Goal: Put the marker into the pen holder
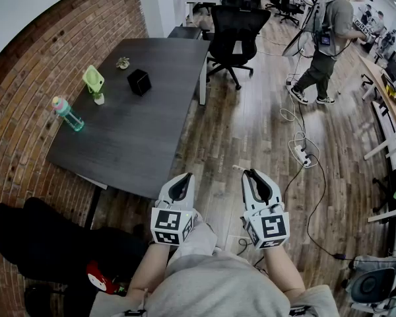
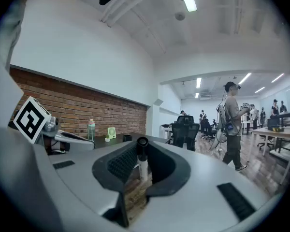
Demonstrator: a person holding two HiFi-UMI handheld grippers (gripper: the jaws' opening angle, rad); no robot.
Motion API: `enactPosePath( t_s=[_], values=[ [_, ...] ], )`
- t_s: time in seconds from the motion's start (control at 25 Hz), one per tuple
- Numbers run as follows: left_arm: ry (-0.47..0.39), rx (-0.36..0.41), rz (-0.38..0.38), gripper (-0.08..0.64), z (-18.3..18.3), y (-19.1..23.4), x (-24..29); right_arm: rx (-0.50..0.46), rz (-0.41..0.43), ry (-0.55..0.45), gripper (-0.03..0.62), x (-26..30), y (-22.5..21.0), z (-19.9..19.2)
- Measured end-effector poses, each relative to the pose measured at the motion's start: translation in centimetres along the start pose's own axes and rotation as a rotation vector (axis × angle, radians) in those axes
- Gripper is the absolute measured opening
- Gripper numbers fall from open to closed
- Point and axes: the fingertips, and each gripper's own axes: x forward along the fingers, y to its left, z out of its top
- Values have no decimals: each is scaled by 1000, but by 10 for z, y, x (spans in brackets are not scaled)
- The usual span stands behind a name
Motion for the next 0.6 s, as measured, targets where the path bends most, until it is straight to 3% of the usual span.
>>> enactPosePath(
  t_s=[0.28, 0.6],
  values=[
    [-7, -18, 3, 17, -7, -47, -61, -13, -25, -15, 67, -78, 7, 4],
    [-23, -21, 15, 17, -9, -59, -86, 2, -13, -48, 67, -108, 19, 8]
  ],
)
